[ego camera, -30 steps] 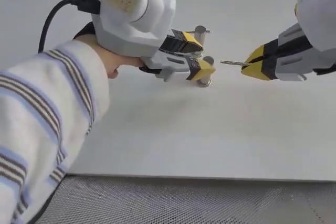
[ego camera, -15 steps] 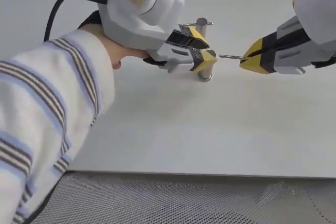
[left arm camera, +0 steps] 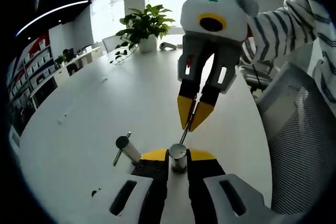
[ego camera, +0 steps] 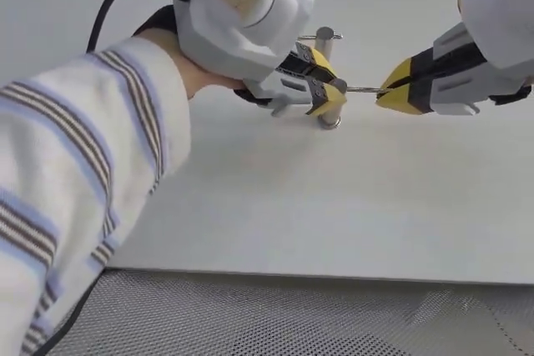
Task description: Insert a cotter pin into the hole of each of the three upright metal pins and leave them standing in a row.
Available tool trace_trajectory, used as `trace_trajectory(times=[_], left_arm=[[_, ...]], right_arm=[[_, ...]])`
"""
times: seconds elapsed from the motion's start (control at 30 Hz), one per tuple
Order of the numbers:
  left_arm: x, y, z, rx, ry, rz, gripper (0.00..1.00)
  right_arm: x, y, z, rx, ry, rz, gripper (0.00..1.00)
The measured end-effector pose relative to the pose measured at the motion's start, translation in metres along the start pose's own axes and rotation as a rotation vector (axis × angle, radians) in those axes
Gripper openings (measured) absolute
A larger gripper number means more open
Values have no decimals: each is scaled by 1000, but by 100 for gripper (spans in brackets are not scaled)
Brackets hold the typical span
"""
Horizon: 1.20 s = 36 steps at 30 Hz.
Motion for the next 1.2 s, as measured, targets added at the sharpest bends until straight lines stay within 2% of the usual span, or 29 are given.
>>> trace_trajectory(times=[0.23, 0.57, 0.73, 0.93, 1.03, 1.13, 1.2], left_arm=[[-1, 1, 0, 1, -5, -12, 10], [-2, -1, -1, 19, -3, -14, 10], [-1, -1, -1, 19, -6, -14, 10], [-1, -1, -2, 20, -10, -19, 10], [-1, -2, -3, 22, -12, -21, 10], [0, -2, -3, 24, -12, -24, 10], [0, -2, -4, 25, -13, -25, 10]], right_arm=[[-5, 3, -8, 0, -5, -5, 0], [-5, -9, -21, -64, -37, -39, 0], [-3, -11, -24, -116, -41, -61, 0], [-2, -2, -16, -101, -37, -114, 19], [-2, 2, -9, -94, -25, -113, 17], [-4, 2, -3, -113, -9, -120, 11], [-3, 0, -2, -123, -17, -121, 9]])
Point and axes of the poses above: the centre of the closed fingertips' face, and the gripper's own axes: z roughly backward along the fingers, x roughly to its left, y roughly out of its underside, the point moved 8 cm from there along z, roughly backward along the fingers, and after that the axes turned 1 degree about y, right-handed, at the moved point
